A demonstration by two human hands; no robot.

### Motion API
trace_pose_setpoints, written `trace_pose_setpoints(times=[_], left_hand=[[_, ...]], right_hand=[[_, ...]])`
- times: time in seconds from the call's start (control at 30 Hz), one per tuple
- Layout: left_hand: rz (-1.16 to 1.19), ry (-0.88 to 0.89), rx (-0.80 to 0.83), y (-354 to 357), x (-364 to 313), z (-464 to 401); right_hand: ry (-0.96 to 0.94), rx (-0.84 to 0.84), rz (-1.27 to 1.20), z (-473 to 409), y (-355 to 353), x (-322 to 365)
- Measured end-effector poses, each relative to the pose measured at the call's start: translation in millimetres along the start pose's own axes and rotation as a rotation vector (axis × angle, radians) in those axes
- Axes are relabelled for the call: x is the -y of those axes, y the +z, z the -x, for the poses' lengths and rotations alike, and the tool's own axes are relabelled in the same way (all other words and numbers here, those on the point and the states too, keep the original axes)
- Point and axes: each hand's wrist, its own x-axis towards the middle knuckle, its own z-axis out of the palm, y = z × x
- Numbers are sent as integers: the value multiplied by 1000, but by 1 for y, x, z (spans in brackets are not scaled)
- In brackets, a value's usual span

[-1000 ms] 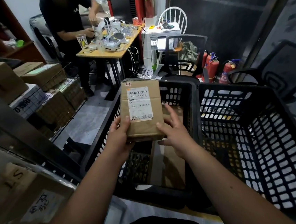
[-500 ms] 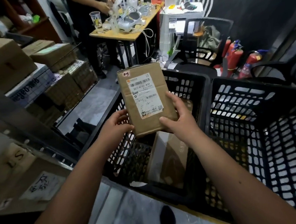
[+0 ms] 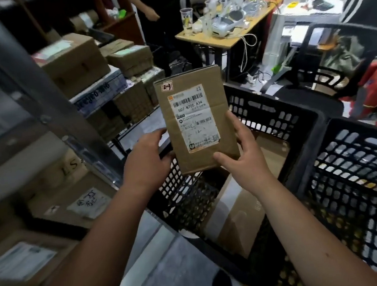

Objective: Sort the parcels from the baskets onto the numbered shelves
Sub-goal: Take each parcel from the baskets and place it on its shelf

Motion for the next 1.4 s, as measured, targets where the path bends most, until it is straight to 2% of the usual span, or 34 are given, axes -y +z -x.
trace_pose_setpoints(times=[0.2, 0.47, 0.63, 0.9, 1.2, 1.4], left_hand=[[-6, -50, -158, -30, 10, 65], [19, -339, -347, -87, 14, 216], [42, -491, -461, -115, 16, 323], [-82, -699, -578, -149, 62, 477], [-111, -968, -611, -167, 100, 580], [-101, -1046, -589, -171, 144, 595]], right_hand=[[-119, 110, 25, 39, 9, 24], [-237, 304, 19, 136, 34, 70], [-276, 473, 1, 207, 70, 84], [-372, 789, 76, 305, 148, 101], [-431, 1060, 192, 370, 231, 111], [-414, 1125, 241, 377, 290, 103]])
